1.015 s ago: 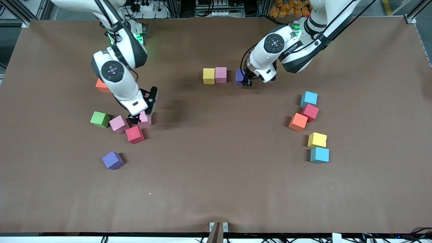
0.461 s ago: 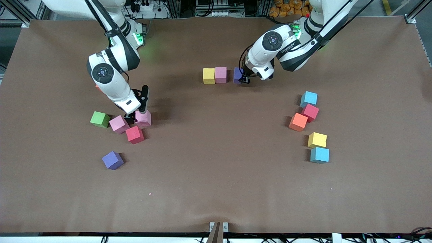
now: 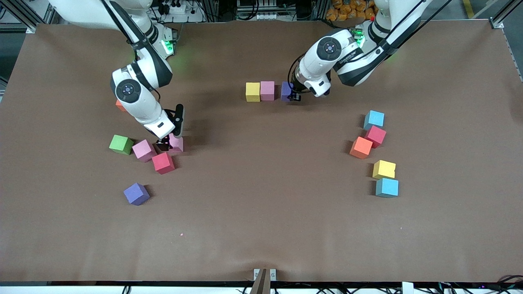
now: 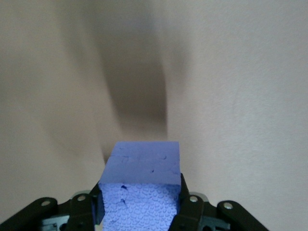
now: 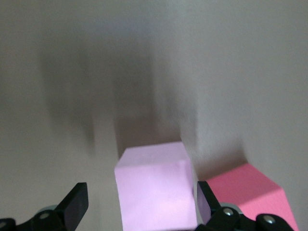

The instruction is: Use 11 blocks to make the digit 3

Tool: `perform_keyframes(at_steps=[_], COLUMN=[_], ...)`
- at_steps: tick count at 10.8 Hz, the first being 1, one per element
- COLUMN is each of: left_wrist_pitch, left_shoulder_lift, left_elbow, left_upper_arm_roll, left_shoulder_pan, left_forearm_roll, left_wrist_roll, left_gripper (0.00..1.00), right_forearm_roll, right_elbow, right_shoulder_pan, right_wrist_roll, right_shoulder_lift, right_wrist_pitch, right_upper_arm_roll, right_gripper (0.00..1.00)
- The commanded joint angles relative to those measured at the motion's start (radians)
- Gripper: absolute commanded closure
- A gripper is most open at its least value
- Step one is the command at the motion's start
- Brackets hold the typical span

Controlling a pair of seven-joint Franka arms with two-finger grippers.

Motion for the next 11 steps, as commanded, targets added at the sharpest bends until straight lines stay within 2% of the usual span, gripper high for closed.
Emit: perform_keyframes(at_steps=[1,4,6,8,9,11], left_wrist_pitch=[0.008,0.013,0.025,0.046,0.065,0.086], left_shoulder_lift=[-0.010,0.005,0.007,0.008,0.010,0.013], left_elbow=[-0.001,-0.007,-0.007,-0.007,-0.006,-0.006], left_upper_arm_roll=[0.063,0.081,0.153,0.182,0.221,0.238], left_shoulder_pan=[-0.066,-0.096,-0.178,-0.208,-0.253,-0.271], left_forearm_roll=[-0.006,-0.008,-0.006,-0.003,-0.003,-0.002], left_wrist_roll=[-0.014,-0.056,-0.071,-0.071,-0.071,-0.071], left_gripper=[0.97,0.97,0.97,0.97,0.97,0.97], right_forearm_roll=[0.007,0.005,0.000,0.000,0.002,0.002], right_elbow=[-0.008,-0.005,-0.002,0.001,0.001,0.007], right_shoulder_pan=[0.011,0.007,0.002,-0.010,-0.013,-0.032], right_wrist_roll=[-0.002,-0.002,-0.002,-0.002,-0.004,-0.007], right_shoulder_lift=[0.003,0.014,0.031,0.040,0.039,0.039], right_wrist_pitch=[0.013,0.014,0.028,0.036,0.036,0.034], right_upper_arm_roll=[0.000,-0.001,-0.004,-0.006,-0.006,-0.004], right_gripper=[0.00,0.00,0.00,0.00,0.00,0.00])
